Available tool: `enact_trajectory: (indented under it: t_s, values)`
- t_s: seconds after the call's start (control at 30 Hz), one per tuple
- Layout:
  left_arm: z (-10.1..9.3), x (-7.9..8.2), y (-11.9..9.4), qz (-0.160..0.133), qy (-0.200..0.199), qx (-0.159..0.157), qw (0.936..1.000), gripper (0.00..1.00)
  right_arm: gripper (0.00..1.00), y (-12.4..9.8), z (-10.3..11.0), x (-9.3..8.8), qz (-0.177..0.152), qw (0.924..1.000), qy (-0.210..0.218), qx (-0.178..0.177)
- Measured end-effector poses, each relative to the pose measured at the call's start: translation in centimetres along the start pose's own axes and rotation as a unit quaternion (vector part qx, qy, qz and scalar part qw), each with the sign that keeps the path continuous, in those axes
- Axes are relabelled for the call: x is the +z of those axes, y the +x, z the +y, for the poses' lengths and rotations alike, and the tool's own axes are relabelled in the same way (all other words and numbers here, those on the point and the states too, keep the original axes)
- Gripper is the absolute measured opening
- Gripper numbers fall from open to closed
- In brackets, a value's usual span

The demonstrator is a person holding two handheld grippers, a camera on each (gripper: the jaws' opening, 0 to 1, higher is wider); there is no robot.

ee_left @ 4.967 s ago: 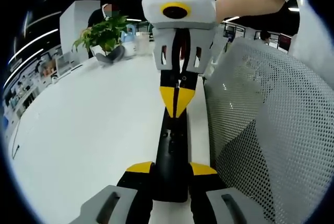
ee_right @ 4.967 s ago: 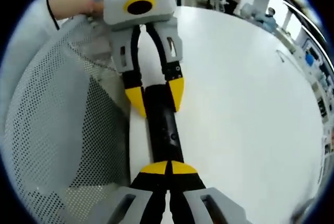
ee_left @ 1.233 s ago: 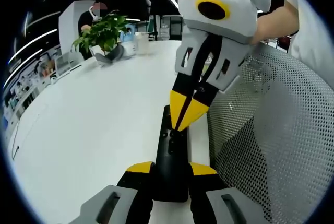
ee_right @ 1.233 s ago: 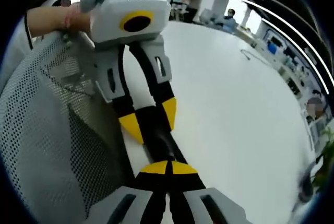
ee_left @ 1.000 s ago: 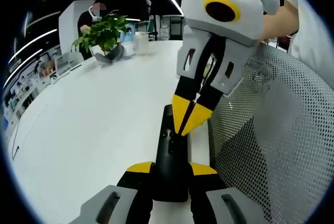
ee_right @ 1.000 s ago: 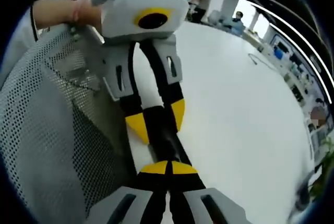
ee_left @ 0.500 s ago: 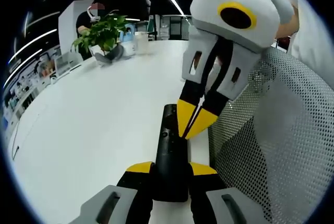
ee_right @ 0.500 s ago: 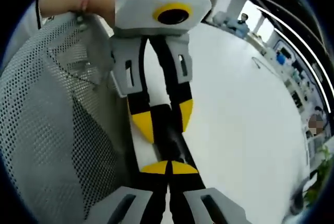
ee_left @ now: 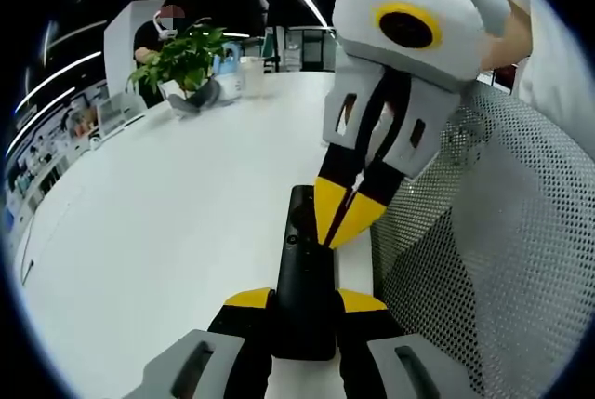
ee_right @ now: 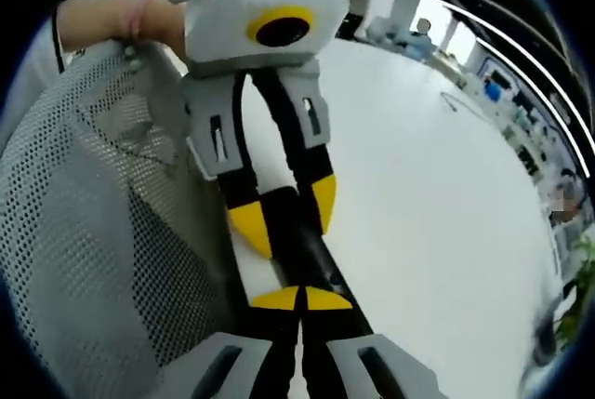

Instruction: Press the specified remote control buttons in sequence, fully releasing each button before pressing the next.

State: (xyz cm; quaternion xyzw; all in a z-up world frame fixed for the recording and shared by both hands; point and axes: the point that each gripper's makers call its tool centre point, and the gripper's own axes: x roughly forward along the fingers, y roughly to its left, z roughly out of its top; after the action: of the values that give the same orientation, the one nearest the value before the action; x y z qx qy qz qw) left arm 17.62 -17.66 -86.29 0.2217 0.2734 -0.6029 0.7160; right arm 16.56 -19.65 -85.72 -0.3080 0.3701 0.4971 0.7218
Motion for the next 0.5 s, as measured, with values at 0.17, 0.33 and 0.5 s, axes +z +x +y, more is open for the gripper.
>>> enact_trajectory:
  t_s: [0.17,0.33,0.5]
  values:
    - [0.0,0.0,0.0,-0.001,0.000,0.000,1.0000,0.25,0.00,-0.4,-0.7,-0.1,0.000,0.9998,0.017,-0.010]
    - [0.0,0.0,0.0,-0.001,0.000,0.000,1.0000,0.25,0.00,-0.6,-1.4,0.0,0.001,0.9998,0.019,-0.008]
    - [0.0,0.0,0.0,-0.001,-0.001,0.000,1.0000,0.25,0.00,-0.3,-1.5,0.4,0.001,1.0000,0.007,-0.002]
